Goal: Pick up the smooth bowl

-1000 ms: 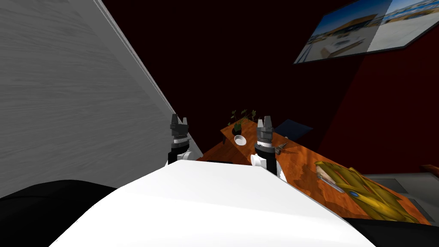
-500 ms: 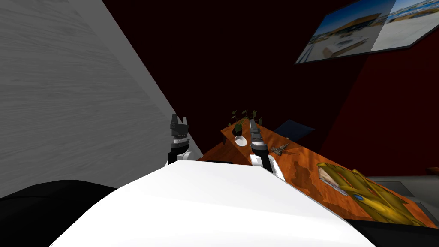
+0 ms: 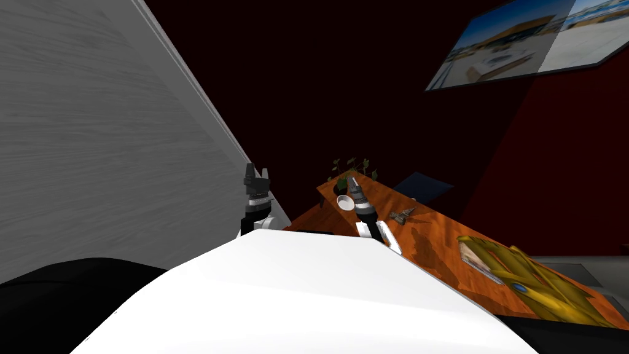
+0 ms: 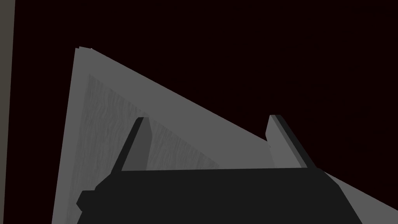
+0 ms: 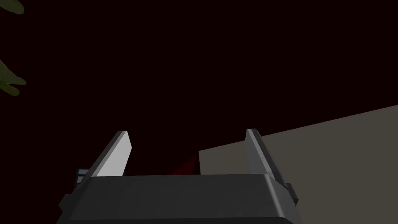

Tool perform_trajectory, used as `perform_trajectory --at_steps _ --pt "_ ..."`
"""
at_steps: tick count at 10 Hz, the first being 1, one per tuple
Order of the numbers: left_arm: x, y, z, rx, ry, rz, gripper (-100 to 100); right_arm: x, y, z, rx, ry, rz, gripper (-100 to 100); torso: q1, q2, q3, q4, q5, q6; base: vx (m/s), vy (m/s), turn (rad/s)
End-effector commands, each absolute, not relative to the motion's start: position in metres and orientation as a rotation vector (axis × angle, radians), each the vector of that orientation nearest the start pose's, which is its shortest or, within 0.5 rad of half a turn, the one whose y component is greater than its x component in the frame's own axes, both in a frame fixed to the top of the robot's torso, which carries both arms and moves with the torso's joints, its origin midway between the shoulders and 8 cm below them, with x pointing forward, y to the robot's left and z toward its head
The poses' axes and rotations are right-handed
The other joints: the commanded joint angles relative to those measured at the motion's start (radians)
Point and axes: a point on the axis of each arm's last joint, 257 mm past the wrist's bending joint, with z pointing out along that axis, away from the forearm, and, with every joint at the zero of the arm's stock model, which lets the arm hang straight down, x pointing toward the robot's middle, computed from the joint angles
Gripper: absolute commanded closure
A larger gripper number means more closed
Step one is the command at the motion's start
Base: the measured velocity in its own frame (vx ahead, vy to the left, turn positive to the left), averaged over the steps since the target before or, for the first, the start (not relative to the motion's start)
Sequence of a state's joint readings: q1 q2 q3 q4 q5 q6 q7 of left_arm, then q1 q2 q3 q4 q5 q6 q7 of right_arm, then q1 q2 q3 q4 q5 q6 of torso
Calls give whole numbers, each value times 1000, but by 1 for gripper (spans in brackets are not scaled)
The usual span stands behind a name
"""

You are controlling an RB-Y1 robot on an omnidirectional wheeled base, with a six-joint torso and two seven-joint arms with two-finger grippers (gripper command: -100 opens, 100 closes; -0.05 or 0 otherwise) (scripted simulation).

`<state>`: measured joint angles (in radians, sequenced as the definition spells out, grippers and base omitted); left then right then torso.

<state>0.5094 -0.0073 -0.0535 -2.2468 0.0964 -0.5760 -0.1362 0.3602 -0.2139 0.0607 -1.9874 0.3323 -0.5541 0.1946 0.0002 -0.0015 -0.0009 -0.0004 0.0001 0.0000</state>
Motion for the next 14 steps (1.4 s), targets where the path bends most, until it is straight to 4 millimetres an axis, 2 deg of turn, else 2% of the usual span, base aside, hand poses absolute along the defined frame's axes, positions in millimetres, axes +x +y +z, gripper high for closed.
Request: perform_trajectory --at_steps 1,2,3,4,5,6,7,8,9,10,11,12,13,14 --pt "337 276 20 -659 555 -1288 0 405 -197 -81 202 1102 962 -100 0 0 0 0 0 0 14 3 7" --pt "337 276 20 -659 555 -1288 0 410 -189 -97 172 1149 941 -100 0 0 0 0 0 0 16 4 12" --pt "337 276 20 -659 555 -1288 0 410 -188 -98 163 1153 935 -100 0 0 0 0 0 0 17 5 9" --pt "337 276 20 -659 555 -1288 0 416 -180 -114 135 1198 916 -100 0 0 0 0 0 0 22 5 8" --pt "337 276 20 -659 555 -1288 0 416 -179 -116 123 1204 907 -100 0 0 0 0 0 0 18 4 6" --pt "337 276 20 -659 555 -1288 0 420 -171 -133 91 1249 886 -100 0 0 0 0 0 0 21 3 11" --pt "337 276 20 -659 555 -1288 0 420 -169 -134 80 1254 878 -100 0 0 0 0 0 0 18 1 9" --pt "337 276 20 -659 555 -1288 0 424 -162 -152 47 1299 858 -100 0 0 0 0 0 0 22 -1 13" --pt "337 276 20 -659 555 -1288 0 424 -160 -153 34 1304 848 -100 0 0 0 0 0 0 21 0 7" --pt "337 276 20 -659 555 -1288 0 428 -153 -171 1 1348 828 -100 0 0 0 0 0 0 24 2 10" --pt "337 276 20 -659 555 -1288 0 428 -152 -173 -14 1354 818 -100 0 0 0 0 0 0 19 2 6" --pt "337 276 20 -659 555 -1288 0 431 -145 -190 -48 1396 799 -100 0 0 0 0 0 0 24 5 12" --pt "337 276 20 -659 555 -1288 0 430 -143 -193 -65 1404 787 -100 0 0 0 0 0 0 19 4 9" --pt "337 276 20 -659 555 -1288 0 433 -138 -212 -98 1447 768 -100 0 0 0 0 0 0 20 5 14"
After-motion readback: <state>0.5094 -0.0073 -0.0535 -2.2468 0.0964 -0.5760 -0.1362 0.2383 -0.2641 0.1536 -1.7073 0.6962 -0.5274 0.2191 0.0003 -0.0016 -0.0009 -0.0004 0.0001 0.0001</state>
